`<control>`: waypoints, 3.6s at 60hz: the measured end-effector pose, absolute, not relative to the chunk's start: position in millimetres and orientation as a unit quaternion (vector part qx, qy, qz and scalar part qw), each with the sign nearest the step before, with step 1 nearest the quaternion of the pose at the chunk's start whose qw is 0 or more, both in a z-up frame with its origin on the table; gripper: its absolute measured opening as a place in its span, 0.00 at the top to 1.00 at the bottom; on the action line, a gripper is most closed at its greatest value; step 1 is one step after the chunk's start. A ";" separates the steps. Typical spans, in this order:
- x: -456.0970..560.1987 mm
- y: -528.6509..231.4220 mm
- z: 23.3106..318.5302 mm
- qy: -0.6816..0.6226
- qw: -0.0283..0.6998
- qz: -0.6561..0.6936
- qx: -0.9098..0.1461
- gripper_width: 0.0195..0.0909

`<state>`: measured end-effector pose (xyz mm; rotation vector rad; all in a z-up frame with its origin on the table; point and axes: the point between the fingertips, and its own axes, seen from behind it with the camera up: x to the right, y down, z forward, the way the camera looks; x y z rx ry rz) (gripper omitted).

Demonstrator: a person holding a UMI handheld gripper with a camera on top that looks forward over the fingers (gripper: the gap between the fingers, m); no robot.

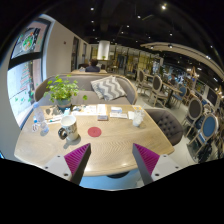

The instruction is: Pour water

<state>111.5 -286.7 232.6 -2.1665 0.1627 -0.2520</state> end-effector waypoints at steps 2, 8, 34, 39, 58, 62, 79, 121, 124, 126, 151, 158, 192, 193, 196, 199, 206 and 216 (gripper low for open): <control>108.7 -286.8 231.1 0.065 0.457 -0.099 -0.882 0.07; 93.5 -284.9 225.7 0.060 0.452 -0.092 -0.885 0.07; -121.7 -264.6 176.5 -0.037 0.423 0.007 -0.905 0.07; -170.5 -244.7 176.7 -0.058 0.432 0.024 -0.900 0.07; -280.4 -97.1 164.0 -0.029 0.501 0.070 -0.862 0.07; -284.5 -64.3 156.7 -0.019 0.514 0.070 -0.855 0.07; -283.3 24.7 99.4 -0.007 0.533 0.039 -0.845 0.20; -289.5 10.6 155.5 0.020 0.569 0.090 -0.817 0.81; -288.1 6.3 176.8 0.047 0.572 0.124 -0.810 0.81; -286.1 3.2 192.8 0.069 0.572 0.153 -0.803 0.81; -221.4 -6.8 269.1 0.428 0.407 0.553 -0.588 0.82; -204.5 -1.6 245.4 0.486 0.337 0.604 -0.534 0.82; -178.0 -12.5 238.9 0.452 0.236 0.639 -0.576 0.82; -172.9 -13.3 243.4 0.439 0.246 0.636 -0.585 0.82; -164.6 -10.6 260.6 0.401 0.281 0.615 -0.618 0.82; -143.8 -8.0 279.3 0.364 0.327 0.591 -0.641 0.82; -90.3 8.5 326.2 0.270 0.444 0.503 -0.690 0.82; -0.8 23.9 345.1 0.143 0.566 0.318 -0.747 0.82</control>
